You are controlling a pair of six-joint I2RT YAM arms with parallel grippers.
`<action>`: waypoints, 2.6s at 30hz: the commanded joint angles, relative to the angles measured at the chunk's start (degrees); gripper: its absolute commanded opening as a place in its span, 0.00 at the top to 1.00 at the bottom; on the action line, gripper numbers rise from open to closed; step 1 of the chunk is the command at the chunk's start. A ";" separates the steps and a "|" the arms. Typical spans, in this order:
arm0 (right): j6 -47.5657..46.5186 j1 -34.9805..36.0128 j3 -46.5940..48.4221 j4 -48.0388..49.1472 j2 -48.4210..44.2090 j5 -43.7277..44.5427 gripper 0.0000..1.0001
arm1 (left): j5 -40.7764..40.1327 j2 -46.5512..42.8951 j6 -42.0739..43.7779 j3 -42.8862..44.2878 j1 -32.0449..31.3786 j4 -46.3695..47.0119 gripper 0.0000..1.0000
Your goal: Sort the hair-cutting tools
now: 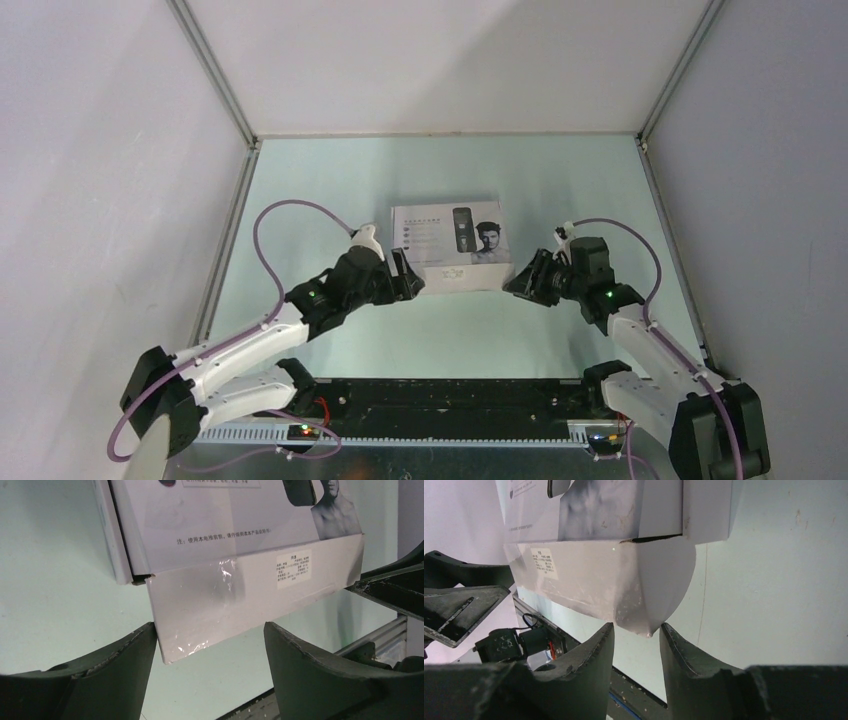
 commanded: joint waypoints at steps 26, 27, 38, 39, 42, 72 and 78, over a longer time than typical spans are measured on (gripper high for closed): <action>-11.51 1.55 9.78 -10.84 -7.14 12.37 0.19 | -5.33 -5.29 3.69 2.87 -0.89 -5.63 0.12; -12.84 1.49 9.74 -9.91 -6.31 12.22 0.18 | -5.38 -4.95 4.55 2.67 -0.90 -4.59 0.12; -12.36 1.66 9.69 1.88 6.31 4.37 0.16 | -5.45 3.95 3.69 5.04 -0.81 -2.06 0.11; -11.59 1.80 9.69 1.67 6.55 3.44 0.16 | -5.26 4.33 3.49 5.34 -0.82 -3.27 0.12; -7.75 2.26 9.69 0.08 7.30 1.74 0.18 | -4.94 5.10 2.61 6.54 -0.79 -5.45 0.12; -3.85 5.21 10.48 -9.09 3.07 4.52 0.28 | -4.46 4.04 2.51 8.48 -0.78 -12.09 0.12; -3.75 5.58 10.48 -8.49 3.24 5.00 0.28 | -5.72 4.23 2.81 8.32 -0.82 -12.48 0.12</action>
